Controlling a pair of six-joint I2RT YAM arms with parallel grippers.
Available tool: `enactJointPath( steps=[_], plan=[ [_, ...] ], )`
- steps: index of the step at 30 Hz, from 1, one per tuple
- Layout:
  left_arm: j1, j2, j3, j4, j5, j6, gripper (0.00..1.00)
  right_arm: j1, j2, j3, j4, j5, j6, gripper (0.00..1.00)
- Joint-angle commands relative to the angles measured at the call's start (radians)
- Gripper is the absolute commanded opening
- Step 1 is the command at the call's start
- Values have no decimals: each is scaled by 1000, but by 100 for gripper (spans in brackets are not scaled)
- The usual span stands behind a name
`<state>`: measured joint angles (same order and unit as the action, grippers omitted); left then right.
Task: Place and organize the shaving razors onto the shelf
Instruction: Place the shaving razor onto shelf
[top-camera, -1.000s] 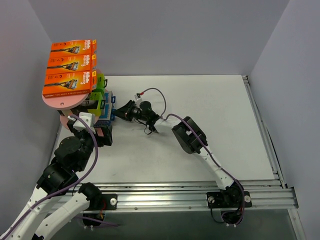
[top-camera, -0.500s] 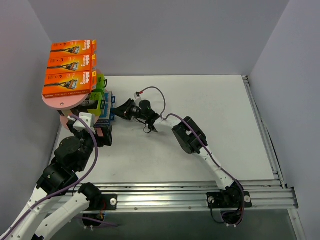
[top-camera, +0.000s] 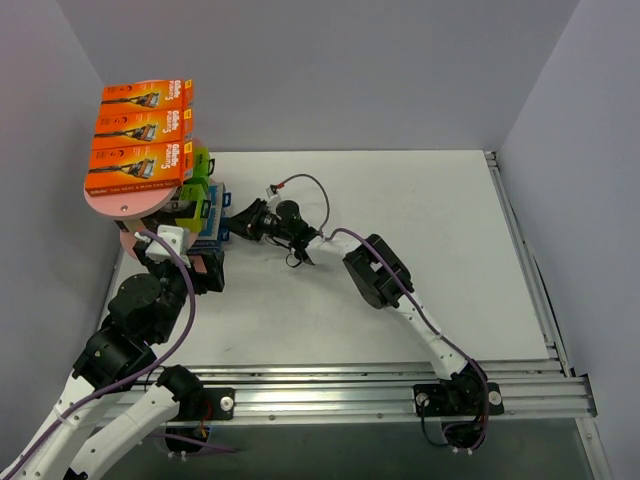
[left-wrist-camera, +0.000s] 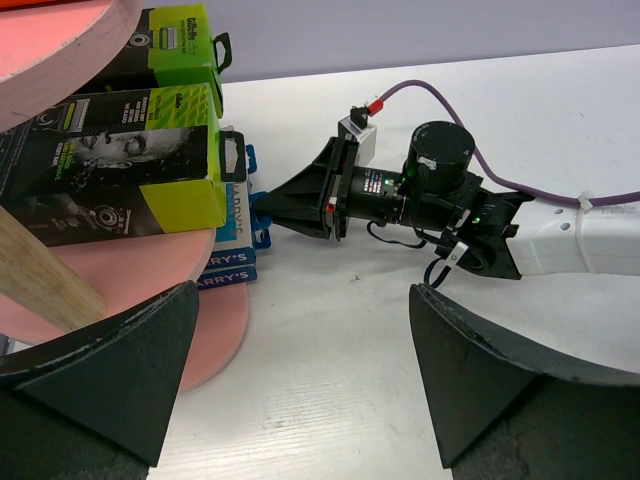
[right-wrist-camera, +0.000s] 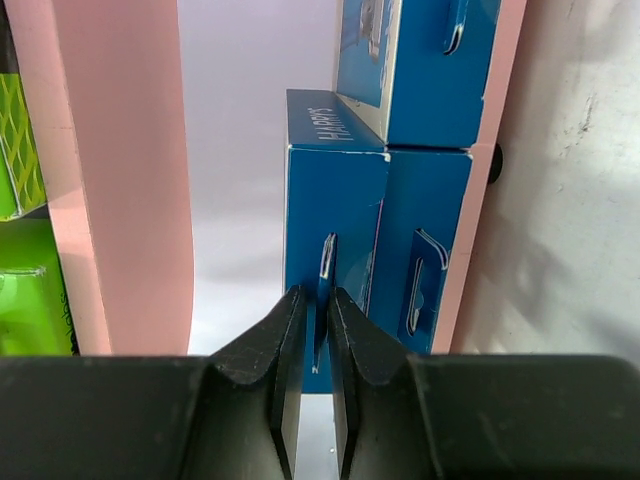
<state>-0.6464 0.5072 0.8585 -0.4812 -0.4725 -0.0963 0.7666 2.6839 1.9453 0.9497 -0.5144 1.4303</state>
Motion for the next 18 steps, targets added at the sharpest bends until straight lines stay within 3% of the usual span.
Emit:
enactJointPath(
  steps=[1,11,18],
  plan=[
    [-4,-10,11,43,8,-6,95,11,10,47,44,-21,-11,12],
    [-2,-10,11,43,9,-6,95,13,16,52,46,-22,-8,13],
    [-2,-9,11,43,6,-6,95,13,11,46,55,-26,-5,23]
  ],
)
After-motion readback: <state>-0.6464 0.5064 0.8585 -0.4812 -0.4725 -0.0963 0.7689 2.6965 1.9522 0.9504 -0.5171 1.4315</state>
